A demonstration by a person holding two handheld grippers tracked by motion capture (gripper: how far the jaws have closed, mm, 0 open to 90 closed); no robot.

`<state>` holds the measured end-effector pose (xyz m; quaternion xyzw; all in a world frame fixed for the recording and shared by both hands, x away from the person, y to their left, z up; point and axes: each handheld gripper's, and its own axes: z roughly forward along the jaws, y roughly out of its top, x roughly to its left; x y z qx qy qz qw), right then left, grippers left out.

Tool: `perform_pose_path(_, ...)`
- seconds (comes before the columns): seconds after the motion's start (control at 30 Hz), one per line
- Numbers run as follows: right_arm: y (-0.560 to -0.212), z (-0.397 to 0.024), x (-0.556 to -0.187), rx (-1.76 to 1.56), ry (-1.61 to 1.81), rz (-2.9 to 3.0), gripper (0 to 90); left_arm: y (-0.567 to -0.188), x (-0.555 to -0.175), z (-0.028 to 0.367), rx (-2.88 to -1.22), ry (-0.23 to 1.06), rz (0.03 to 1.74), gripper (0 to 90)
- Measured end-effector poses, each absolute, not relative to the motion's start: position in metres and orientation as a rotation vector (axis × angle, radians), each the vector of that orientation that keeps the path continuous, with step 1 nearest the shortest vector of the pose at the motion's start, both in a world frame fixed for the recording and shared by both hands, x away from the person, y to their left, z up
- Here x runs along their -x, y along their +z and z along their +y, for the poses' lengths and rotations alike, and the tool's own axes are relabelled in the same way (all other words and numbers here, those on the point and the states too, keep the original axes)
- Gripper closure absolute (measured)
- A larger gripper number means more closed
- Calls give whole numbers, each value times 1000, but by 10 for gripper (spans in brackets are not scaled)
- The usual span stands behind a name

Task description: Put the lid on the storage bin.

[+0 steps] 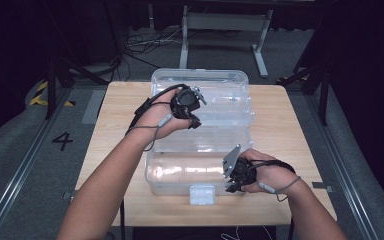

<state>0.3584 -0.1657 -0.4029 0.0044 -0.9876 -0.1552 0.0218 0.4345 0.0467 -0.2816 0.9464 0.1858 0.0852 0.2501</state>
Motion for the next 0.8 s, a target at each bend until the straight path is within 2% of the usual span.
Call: perform_pose_path(0.8, -401, -163, -349, -3, -446, -3128, 817, -282, -407, 47, -2595, 225, 468, 821)
